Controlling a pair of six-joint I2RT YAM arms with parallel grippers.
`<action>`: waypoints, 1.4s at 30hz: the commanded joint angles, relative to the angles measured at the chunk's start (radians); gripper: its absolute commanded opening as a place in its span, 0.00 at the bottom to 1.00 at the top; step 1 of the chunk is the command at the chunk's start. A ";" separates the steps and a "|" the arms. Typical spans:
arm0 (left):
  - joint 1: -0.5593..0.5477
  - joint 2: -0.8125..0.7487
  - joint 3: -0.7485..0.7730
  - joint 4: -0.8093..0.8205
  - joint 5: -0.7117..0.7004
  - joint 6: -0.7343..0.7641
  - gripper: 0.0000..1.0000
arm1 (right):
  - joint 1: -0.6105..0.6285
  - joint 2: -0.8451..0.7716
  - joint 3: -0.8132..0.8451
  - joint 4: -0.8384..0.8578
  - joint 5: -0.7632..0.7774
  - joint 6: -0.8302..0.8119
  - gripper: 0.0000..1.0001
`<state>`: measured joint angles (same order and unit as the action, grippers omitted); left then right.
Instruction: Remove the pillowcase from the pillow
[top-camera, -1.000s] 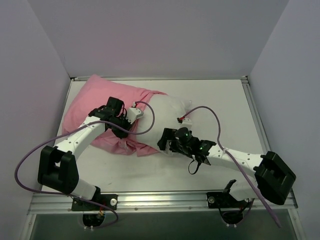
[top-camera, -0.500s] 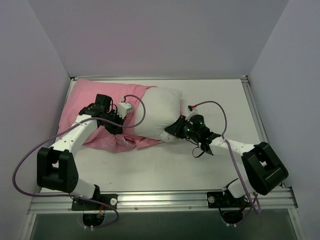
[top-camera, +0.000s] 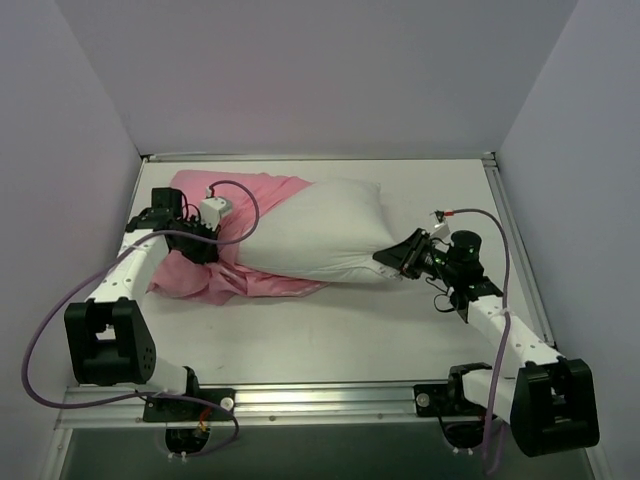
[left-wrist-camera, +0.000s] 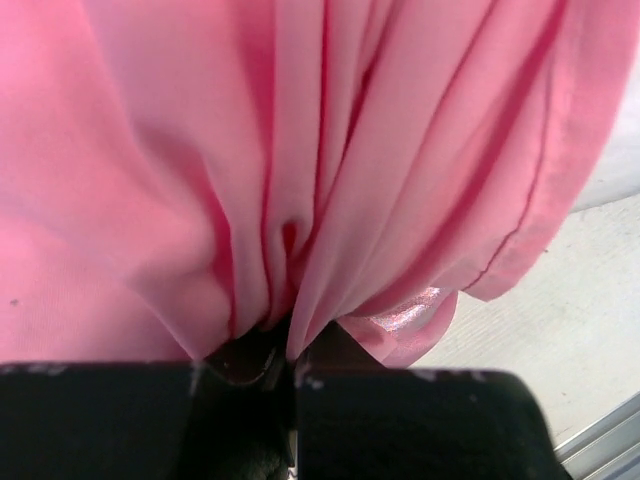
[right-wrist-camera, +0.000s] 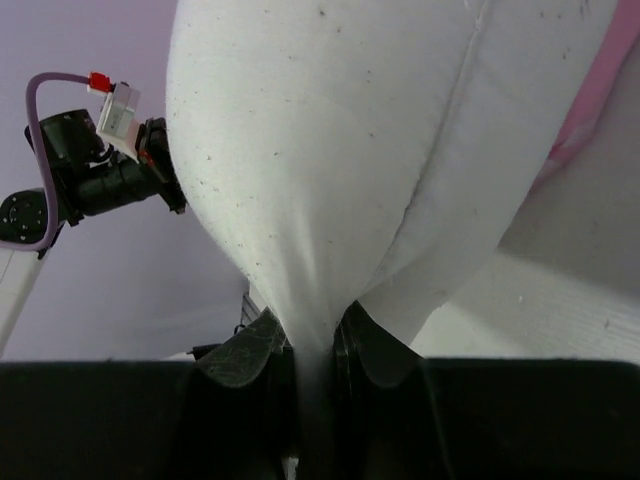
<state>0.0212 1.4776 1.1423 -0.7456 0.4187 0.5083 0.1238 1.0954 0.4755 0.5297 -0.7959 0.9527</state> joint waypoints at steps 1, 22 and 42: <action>0.112 0.012 -0.035 0.089 -0.406 0.121 0.02 | -0.093 -0.098 -0.003 -0.077 0.063 -0.061 0.00; -0.010 -0.132 -0.168 0.014 -0.075 0.087 0.09 | -0.047 -0.100 0.380 -0.856 0.500 -0.522 0.53; -0.038 -0.247 -0.080 -0.328 0.141 0.355 0.61 | 0.473 0.756 1.056 -0.775 0.724 -0.604 0.76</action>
<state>0.0006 1.2633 0.9710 -0.9466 0.4671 0.7971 0.5636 1.8626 1.5761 -0.2283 -0.0650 0.3801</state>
